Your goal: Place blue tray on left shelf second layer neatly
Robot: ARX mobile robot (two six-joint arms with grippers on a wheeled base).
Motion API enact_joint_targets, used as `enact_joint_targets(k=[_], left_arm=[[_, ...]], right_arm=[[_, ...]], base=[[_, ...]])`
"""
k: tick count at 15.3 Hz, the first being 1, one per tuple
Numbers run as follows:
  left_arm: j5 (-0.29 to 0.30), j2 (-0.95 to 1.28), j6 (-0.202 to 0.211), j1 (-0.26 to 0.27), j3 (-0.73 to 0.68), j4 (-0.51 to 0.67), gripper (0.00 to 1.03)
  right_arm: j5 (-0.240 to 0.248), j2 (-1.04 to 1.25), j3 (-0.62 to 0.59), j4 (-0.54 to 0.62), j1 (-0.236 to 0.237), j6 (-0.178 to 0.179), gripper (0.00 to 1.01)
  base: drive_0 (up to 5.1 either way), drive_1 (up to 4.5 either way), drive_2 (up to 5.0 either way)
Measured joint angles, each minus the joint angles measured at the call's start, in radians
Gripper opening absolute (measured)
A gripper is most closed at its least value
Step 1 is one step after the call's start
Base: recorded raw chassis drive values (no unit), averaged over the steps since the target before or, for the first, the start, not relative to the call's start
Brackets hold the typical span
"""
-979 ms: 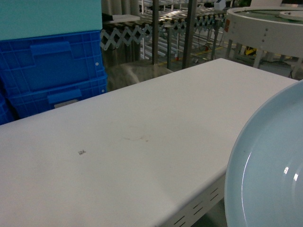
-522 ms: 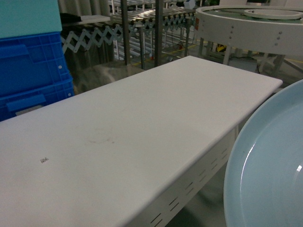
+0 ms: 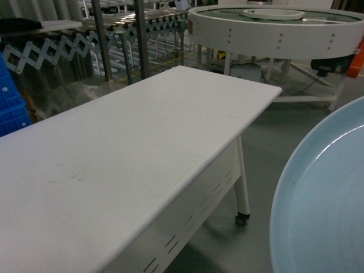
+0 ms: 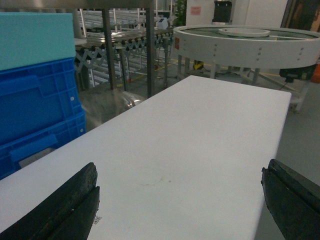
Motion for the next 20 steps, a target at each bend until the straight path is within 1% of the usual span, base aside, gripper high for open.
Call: enact_joint_targets(k=[20], left_arm=[[0.0, 0.0, 0.0, 0.0, 0.0, 0.0, 0.98]], right_arm=[[0.0, 0.0, 0.0, 0.0, 0.0, 0.0, 0.02]], base=[[-1.6, -1.58, -1.6]])
